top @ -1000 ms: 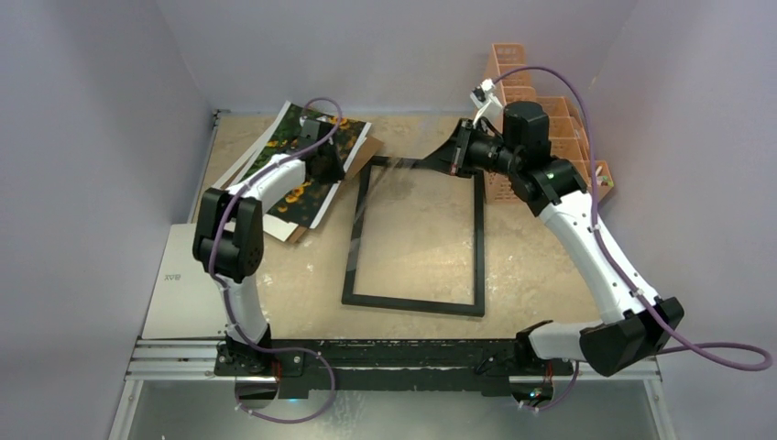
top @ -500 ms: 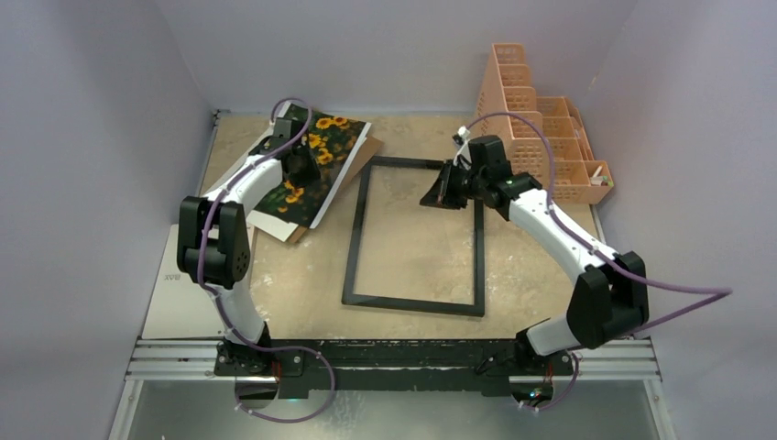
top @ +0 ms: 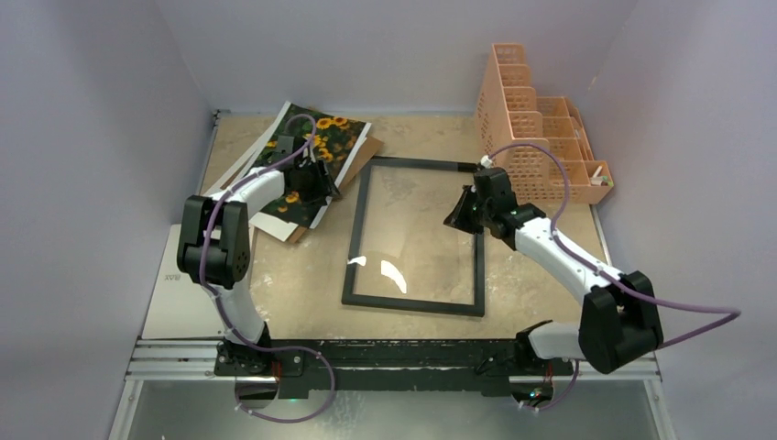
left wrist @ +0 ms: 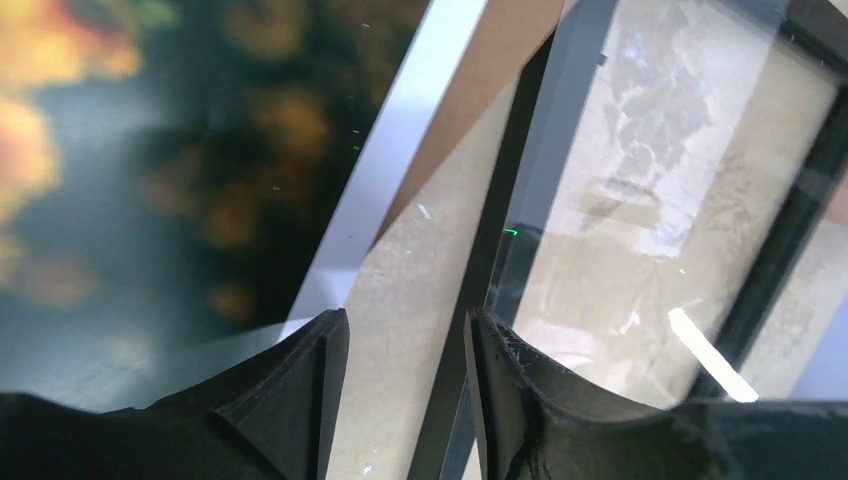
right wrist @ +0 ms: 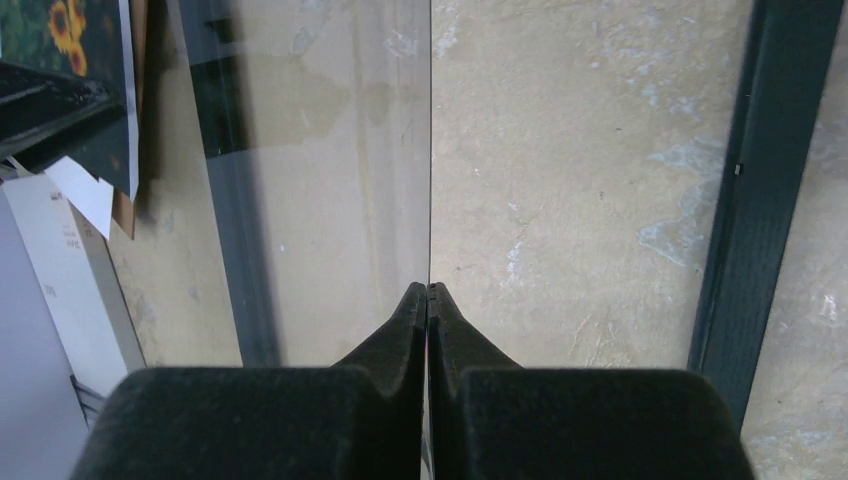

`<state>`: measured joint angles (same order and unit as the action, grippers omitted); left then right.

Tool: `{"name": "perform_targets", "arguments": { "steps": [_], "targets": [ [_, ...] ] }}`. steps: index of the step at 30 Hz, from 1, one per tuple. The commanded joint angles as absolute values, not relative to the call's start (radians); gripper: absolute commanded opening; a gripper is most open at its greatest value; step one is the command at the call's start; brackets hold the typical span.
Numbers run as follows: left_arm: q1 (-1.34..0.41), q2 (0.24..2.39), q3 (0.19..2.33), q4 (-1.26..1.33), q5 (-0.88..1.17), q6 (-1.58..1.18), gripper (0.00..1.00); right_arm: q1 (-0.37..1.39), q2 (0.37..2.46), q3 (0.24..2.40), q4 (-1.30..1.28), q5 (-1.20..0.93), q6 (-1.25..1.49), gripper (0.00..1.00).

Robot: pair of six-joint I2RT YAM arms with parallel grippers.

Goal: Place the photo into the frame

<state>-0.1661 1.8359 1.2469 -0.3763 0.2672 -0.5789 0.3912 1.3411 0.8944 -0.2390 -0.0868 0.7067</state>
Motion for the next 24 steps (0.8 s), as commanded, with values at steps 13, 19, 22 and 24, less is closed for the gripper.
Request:
{"name": "perform_targets", "arguments": {
  "steps": [13,19,22,24],
  "targets": [
    [-0.205,1.884,1.228,-0.267,0.454,-0.579,0.49,0.377,1.319,0.794,-0.113,-0.092,0.791,0.0],
    [-0.23,1.908,1.255,-0.276,0.432,-0.564,0.47,0.374,1.366,0.821,-0.204,-0.078,0.754,0.0],
    [-0.234,1.921,1.262,-0.279,0.417,-0.552,0.45,0.373,1.392,0.837,-0.242,-0.066,0.746,0.0],
    [-0.236,1.932,1.264,-0.28,0.414,-0.547,0.44,0.373,1.397,0.841,-0.258,-0.048,0.74,0.0]
  ]
}}
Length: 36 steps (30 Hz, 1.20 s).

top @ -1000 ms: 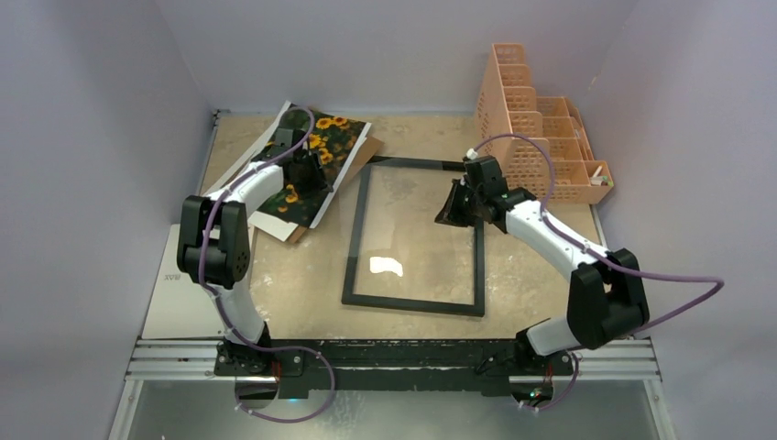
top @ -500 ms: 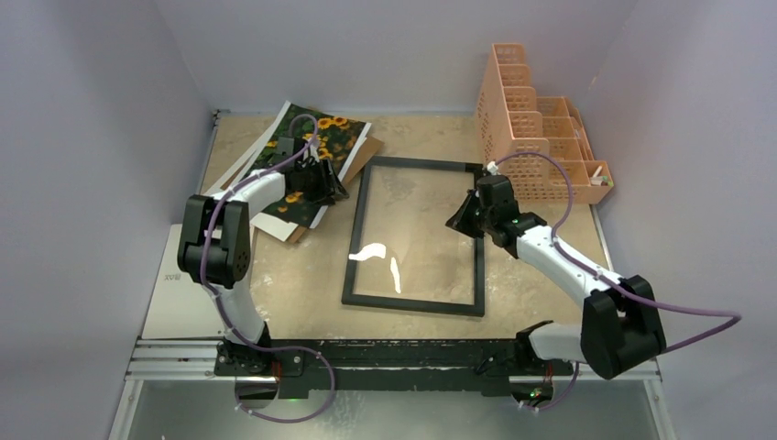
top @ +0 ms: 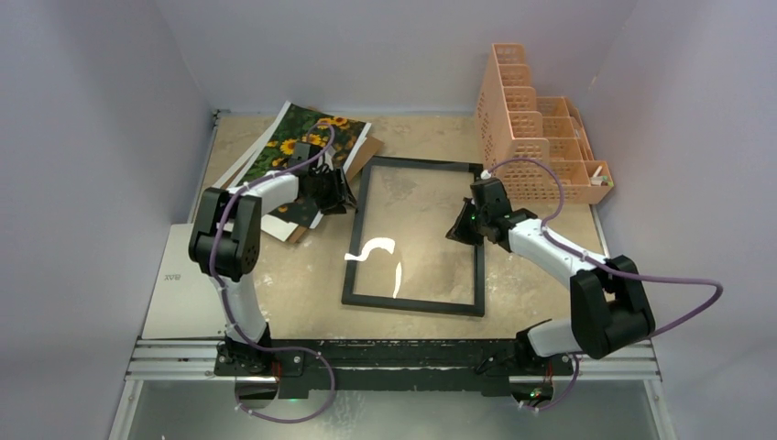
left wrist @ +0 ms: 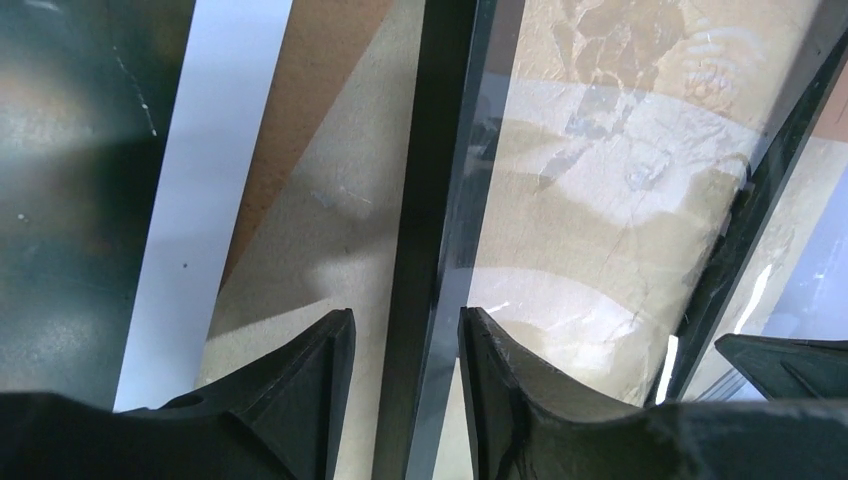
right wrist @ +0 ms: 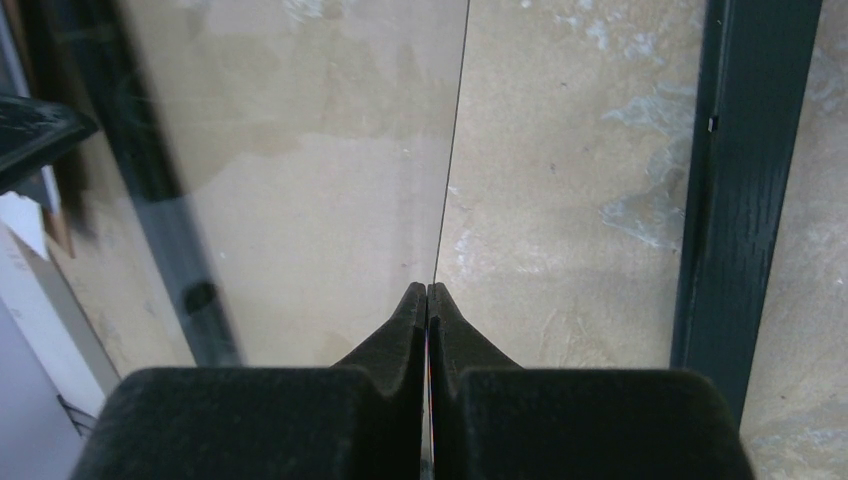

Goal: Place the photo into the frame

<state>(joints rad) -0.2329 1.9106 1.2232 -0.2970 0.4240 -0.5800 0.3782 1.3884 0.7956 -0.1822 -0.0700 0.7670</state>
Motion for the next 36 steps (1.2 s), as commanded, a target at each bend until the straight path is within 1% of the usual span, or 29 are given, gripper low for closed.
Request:
{"name": "perform_targets", "arguments": {
  "steps": [1,9,19,36],
  "targets": [
    [-0.238,1.938,1.265,-0.282,0.418,-0.544,0.44,0.373,1.399,0.844,-0.267,-0.042,0.738,0.0],
    [-0.256,1.977,1.255,-0.291,0.403,-0.552,0.45,0.373,1.402,0.842,-0.276,-0.066,0.757,0.0],
    [-0.262,1.991,1.257,-0.328,0.313,-0.529,0.45,0.372,1.376,0.81,-0.305,-0.094,0.704,0.0],
    [-0.285,2.008,1.261,-0.369,0.271,-0.464,0.52,0.371,1.4,0.842,-0.317,-0.097,0.564,0.0]
  ]
}}
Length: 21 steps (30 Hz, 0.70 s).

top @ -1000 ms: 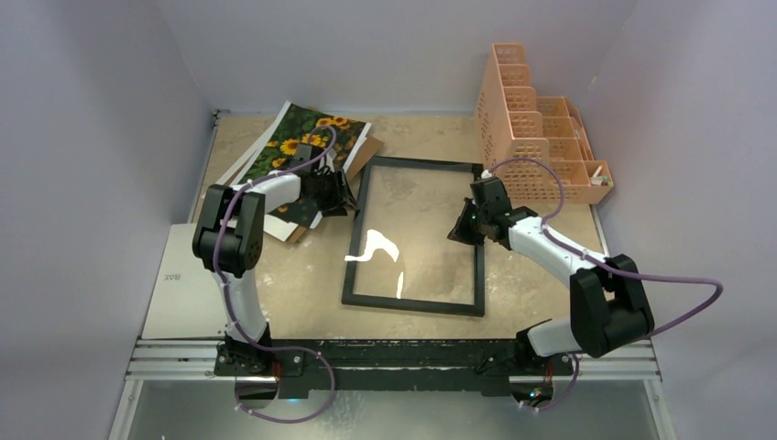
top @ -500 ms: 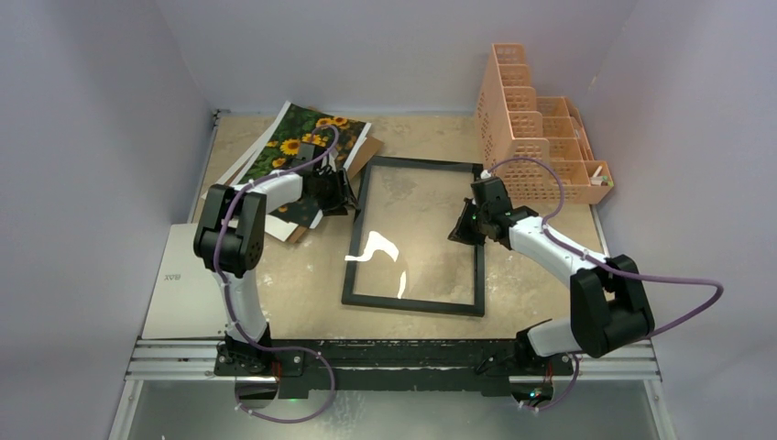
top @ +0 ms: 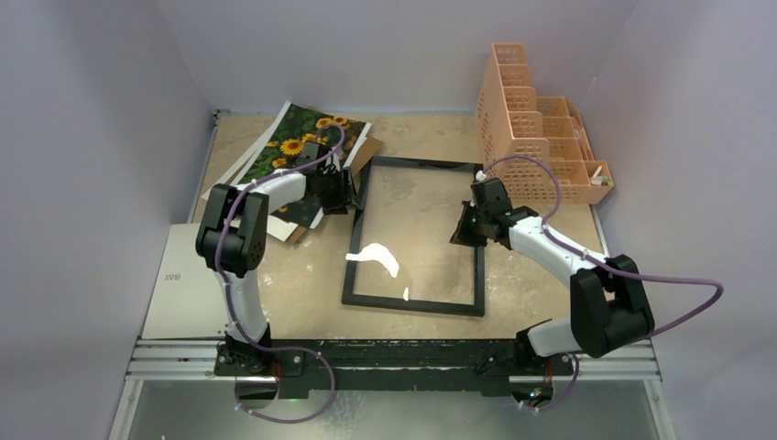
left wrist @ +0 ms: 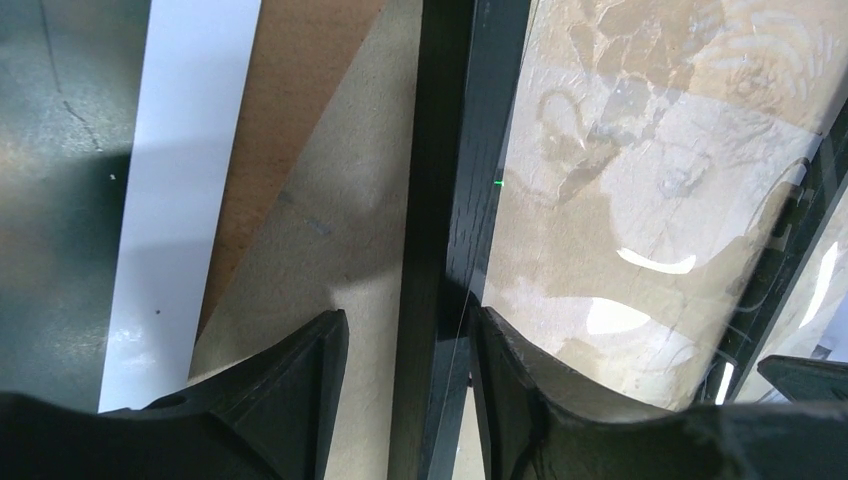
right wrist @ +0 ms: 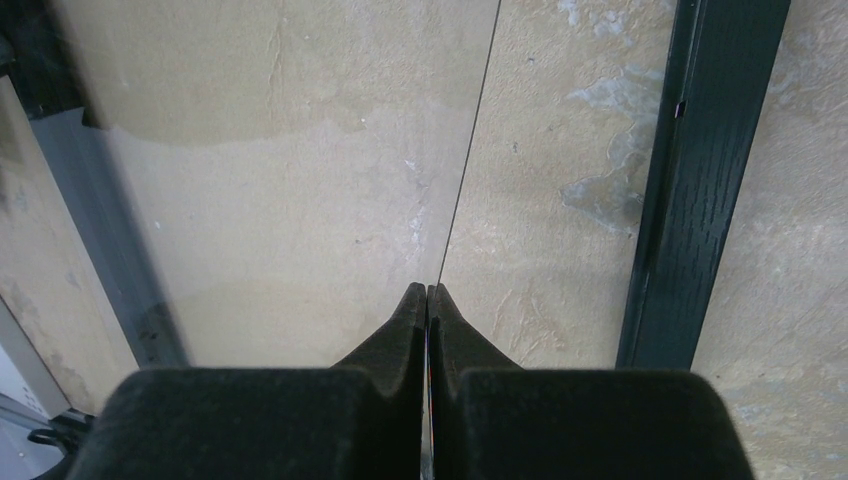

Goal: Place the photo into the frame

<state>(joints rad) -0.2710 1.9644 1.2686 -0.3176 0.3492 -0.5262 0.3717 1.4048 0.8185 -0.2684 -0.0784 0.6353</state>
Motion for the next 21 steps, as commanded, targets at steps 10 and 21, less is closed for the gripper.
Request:
{"name": "perform_targets", "arguments": {
  "steps": [10,21],
  "targets": [
    [-0.288,1.998,1.254,-0.377,0.271,-0.465,0.55,0.37,1.431,0.894,-0.31,-0.098,0.473,0.0],
    [-0.288,1.994,1.256,-0.394,0.276,-0.448,0.56,0.349,1.432,0.922,-0.301,-0.152,0.343,0.0]
  ]
}}
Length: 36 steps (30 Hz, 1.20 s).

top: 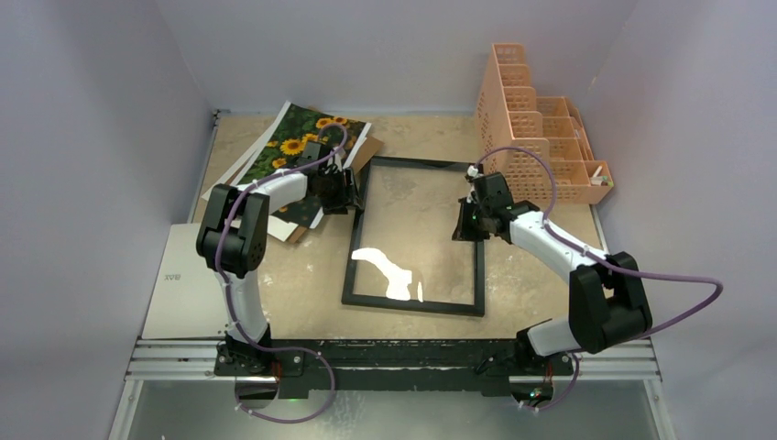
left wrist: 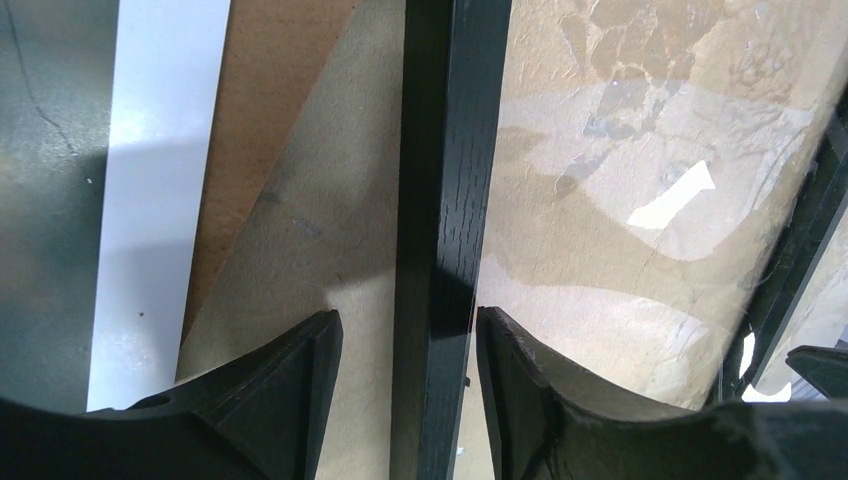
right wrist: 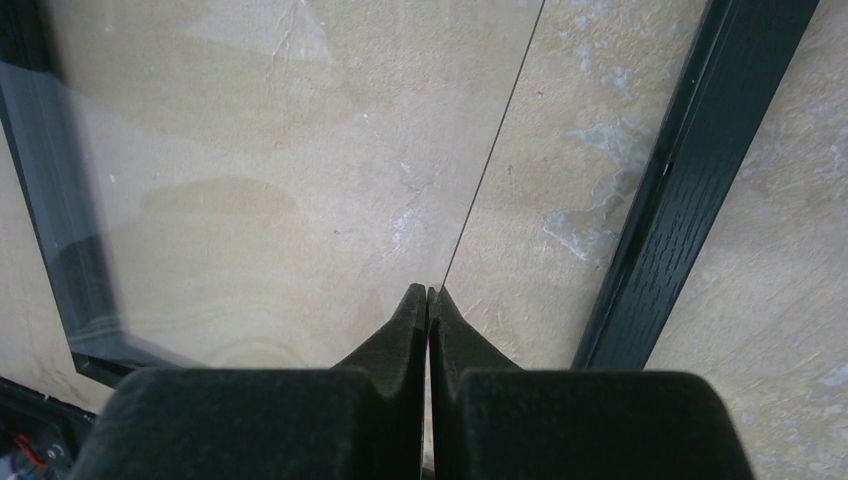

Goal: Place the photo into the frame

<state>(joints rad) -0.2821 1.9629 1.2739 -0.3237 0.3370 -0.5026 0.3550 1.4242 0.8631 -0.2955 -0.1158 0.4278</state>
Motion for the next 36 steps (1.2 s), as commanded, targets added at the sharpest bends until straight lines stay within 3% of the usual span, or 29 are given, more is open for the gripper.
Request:
{"name": "perform_targets", "arguments": {
  "steps": [1,29,36],
  "targets": [
    [-0.288,1.996,1.255,-0.394,0.275,-0.448,0.56,0.348,1.434,0.925,-0.301,-0.151,0.338,0.0],
    [-0.298,2.031,1.262,-0.397,0.282,-0.451,0.57,0.344,1.448,0.954,-0.311,-0.057,0.277,0.0],
    [-0.299,2.031,1.269,-0.394,0.281,-0.456,0.57,0.345,1.46,0.951,-0.284,-0.115,0.274,0.0]
  ]
}}
